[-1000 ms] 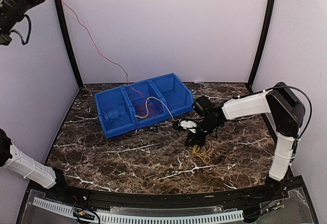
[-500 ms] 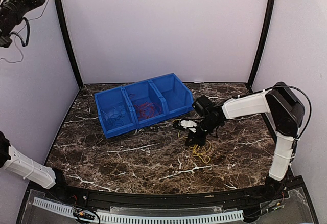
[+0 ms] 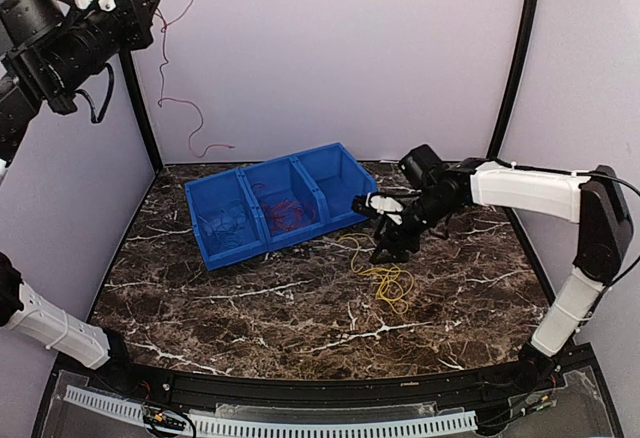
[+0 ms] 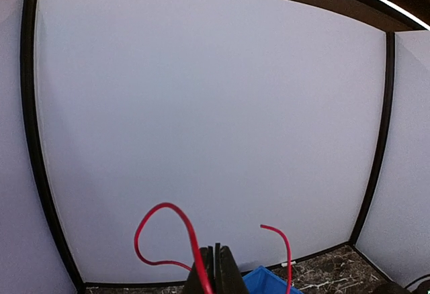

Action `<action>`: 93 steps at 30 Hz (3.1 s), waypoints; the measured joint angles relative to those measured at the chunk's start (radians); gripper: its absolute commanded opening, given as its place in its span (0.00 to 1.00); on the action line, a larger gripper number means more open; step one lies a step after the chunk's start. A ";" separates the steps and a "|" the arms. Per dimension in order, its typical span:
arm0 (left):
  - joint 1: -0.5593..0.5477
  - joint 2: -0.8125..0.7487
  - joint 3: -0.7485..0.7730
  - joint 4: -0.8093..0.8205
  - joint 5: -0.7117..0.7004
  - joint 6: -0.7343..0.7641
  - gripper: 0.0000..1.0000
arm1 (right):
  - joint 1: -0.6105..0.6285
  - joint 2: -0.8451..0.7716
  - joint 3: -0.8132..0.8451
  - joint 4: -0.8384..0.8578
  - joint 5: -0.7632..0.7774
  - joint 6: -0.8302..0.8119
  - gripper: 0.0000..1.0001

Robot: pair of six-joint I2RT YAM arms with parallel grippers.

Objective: Untangle the cables

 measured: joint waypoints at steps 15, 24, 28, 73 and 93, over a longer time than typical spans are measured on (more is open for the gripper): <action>0.064 0.243 -0.078 -0.151 0.262 -0.224 0.00 | -0.167 -0.391 -0.155 0.121 -0.013 0.103 0.99; 0.233 0.297 -0.047 -0.148 0.468 -0.308 0.00 | -0.277 -0.459 -0.396 0.251 -0.037 0.146 0.93; 0.275 0.404 0.056 -0.151 0.527 -0.323 0.00 | -0.283 -0.459 -0.409 0.269 -0.047 0.139 0.91; 0.412 0.718 -0.259 -0.100 0.808 -0.436 0.02 | -0.284 -0.360 -0.408 0.279 -0.115 0.079 0.84; 0.440 0.732 -0.244 -0.143 0.812 -0.456 0.46 | -0.284 -0.330 -0.401 0.264 -0.127 0.072 0.81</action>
